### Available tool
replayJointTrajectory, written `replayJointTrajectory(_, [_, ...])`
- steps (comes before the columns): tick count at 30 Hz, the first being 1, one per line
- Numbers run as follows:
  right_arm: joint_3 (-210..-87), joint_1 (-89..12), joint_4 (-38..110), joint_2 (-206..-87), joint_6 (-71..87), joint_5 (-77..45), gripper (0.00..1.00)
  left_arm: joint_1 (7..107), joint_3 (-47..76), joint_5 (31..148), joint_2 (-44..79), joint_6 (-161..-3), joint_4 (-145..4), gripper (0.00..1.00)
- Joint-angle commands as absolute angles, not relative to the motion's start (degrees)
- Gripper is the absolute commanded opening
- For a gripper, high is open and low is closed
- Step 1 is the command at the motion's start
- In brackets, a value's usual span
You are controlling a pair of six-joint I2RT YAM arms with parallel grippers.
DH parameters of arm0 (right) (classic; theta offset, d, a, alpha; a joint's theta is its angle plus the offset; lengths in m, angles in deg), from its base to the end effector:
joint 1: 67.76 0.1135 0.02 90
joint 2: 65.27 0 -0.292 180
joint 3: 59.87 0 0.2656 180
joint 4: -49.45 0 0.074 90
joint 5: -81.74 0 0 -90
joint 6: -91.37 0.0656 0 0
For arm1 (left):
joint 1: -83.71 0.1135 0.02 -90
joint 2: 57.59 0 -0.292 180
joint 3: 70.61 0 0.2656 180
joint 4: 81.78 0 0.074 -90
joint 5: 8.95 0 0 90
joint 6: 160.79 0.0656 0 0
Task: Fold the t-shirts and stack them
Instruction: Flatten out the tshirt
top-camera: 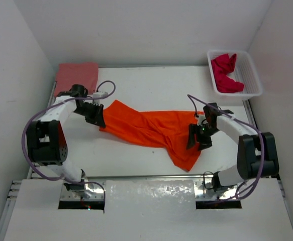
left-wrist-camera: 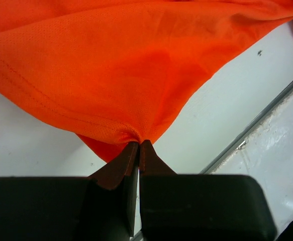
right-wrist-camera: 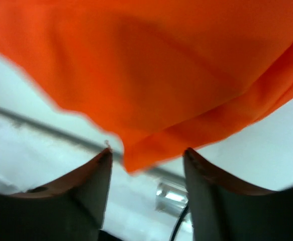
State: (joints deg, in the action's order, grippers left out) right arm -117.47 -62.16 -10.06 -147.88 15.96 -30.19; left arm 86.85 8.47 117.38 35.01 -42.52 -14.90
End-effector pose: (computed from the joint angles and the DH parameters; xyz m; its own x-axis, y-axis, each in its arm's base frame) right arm 0.2325 0.0474 0.1565 -0.9905 0.1377 0.0012 0.1276 0.9145 0.3838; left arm 0.3143 -0.0217 0.2180 -0.8413 0.3360 -0.4235 0.5143 0.7388 -0.4355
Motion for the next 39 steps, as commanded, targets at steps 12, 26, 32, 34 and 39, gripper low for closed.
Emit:
replayJointTrajectory(12, [-98.26,-48.17,0.16,-123.80,45.13,-7.28,0.65,85.56,6.26,118.75,33.55,-40.73,-18.81,0.00])
replayJointTrajectory(26, [-93.85,-43.59,8.71,-134.17,45.66,-15.90,0.22,85.64,7.14,116.65,34.52,-41.87,-18.81,0.00])
replayJointTrajectory(32, [-95.95,-44.12,6.08,-131.19,45.58,-18.36,0.00,86.26,8.80,115.76,34.17,-42.13,-17.05,0.00])
replayJointTrajectory(34, [-97.88,-46.48,5.20,-130.57,44.27,-19.94,0.00,87.22,10.81,115.33,34.95,-42.57,-16.79,0.00])
replayJointTrajectory(39, [-128.83,-63.01,4.96,-150.28,33.47,-25.48,0.00,87.05,37.64,115.49,50.30,-45.38,-14.25,0.00])
